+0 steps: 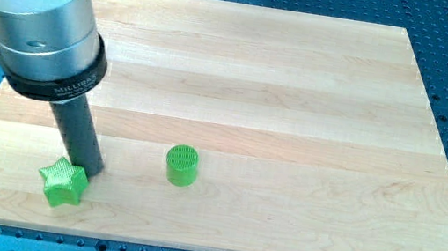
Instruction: Slide the green star to the bottom left of the board
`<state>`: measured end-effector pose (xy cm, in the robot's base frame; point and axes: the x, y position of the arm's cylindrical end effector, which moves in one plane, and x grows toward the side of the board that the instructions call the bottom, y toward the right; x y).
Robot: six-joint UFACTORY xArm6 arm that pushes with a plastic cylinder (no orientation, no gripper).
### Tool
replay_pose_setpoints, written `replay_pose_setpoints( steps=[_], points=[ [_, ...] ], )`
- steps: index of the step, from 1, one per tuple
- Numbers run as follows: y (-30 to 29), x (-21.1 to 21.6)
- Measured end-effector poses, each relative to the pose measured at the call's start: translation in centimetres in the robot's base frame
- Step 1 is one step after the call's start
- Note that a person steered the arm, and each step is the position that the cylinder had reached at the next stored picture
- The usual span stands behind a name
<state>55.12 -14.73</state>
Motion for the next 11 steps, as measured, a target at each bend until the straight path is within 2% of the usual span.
replay_pose_setpoints(
  steps=[2,3,5,6,7,8,9,10,11],
  points=[
    [3.3,6.4],
    [1.6,6.7],
    [-7.0,6.7],
    [-9.0,5.0],
    [-7.9,-2.5],
    [-9.7,-4.5],
    [-7.3,-3.6],
    [-7.4,-1.4],
    [0.9,-0.5]
  ],
)
